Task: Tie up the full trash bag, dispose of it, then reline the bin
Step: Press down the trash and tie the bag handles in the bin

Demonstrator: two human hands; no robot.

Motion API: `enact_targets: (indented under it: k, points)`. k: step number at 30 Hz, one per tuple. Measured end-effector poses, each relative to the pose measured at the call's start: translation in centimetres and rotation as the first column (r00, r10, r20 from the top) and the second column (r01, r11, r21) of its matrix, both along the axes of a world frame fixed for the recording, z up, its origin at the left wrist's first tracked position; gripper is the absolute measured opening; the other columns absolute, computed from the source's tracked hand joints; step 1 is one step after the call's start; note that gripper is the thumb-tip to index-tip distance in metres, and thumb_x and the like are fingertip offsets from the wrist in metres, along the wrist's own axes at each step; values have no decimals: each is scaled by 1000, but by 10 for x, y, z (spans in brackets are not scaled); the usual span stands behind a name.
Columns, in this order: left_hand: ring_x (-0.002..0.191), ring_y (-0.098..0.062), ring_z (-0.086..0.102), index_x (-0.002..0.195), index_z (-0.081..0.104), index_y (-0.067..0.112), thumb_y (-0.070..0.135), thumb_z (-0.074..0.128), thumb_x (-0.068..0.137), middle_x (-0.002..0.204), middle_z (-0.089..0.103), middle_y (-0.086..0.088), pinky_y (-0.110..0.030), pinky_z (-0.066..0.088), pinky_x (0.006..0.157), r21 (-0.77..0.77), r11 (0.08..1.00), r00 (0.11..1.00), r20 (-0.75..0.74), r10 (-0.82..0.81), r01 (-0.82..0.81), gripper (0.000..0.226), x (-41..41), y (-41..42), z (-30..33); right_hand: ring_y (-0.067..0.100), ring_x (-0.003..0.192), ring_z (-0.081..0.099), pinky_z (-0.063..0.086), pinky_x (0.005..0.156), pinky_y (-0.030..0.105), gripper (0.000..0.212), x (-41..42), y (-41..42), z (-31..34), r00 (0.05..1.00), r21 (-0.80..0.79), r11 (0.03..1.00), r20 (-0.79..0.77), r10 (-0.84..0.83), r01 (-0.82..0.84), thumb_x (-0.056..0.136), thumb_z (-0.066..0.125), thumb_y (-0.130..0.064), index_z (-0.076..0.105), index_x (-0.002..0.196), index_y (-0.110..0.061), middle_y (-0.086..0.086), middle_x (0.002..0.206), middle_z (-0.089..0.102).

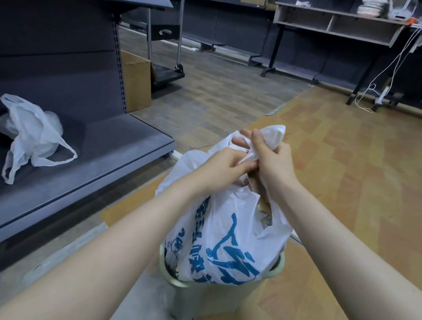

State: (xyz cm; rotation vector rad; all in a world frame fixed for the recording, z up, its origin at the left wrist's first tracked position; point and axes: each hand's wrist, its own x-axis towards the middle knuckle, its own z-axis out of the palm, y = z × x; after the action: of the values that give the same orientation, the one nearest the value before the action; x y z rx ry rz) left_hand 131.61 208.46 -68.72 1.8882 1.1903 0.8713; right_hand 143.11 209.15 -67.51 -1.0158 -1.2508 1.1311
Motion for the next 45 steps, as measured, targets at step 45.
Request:
enact_targets:
  k: [45]
  points:
    - [62,-7,46,61,45,13,24,50,97,61,48,4,-15,40,61,52,918,872,339,353,-392,38,-29,-16,28,22,54,56,48,51,33,24,34,0,25,603,724,653,629,-490,-224,79,67,-27,76,76,-5,10,62,65]
